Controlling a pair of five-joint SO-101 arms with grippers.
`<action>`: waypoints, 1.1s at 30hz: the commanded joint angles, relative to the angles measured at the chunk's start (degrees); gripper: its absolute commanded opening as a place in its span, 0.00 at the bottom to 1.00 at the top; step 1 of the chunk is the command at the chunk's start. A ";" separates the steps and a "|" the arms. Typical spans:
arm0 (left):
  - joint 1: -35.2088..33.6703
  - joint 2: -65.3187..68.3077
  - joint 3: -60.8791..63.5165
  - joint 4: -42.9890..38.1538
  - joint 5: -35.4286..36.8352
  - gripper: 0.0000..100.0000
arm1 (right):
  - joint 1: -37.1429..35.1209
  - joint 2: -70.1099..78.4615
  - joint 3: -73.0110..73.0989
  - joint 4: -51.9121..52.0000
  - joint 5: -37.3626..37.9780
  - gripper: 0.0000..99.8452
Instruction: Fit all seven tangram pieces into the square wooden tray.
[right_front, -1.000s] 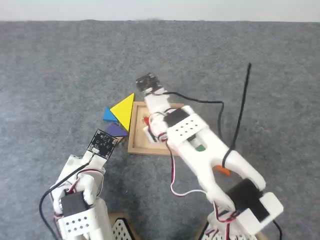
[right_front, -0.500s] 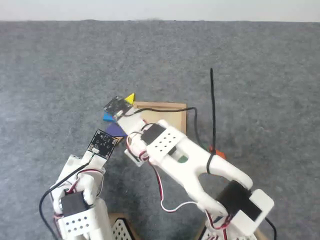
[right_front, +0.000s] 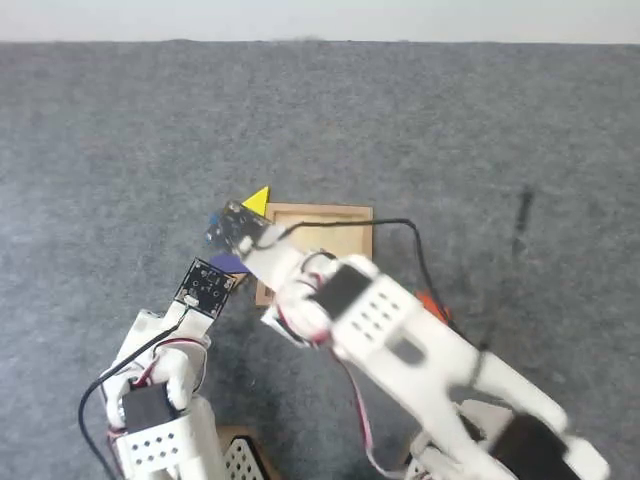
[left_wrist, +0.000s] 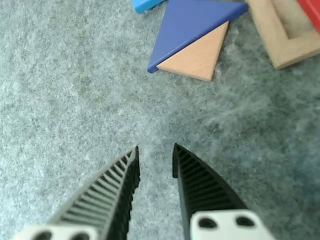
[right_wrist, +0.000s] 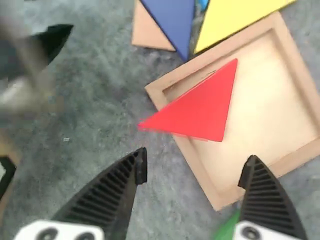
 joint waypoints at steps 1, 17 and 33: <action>-0.35 -1.05 -1.01 0.18 0.35 0.12 | -0.04 -16.31 4.48 0.31 2.37 0.30; -0.44 -1.05 -1.01 0.18 0.44 0.12 | 6.81 10.77 9.14 -21.58 5.27 0.03; -0.44 -1.05 -1.01 0.18 0.44 0.12 | 5.41 20.97 2.90 -32.31 5.45 0.01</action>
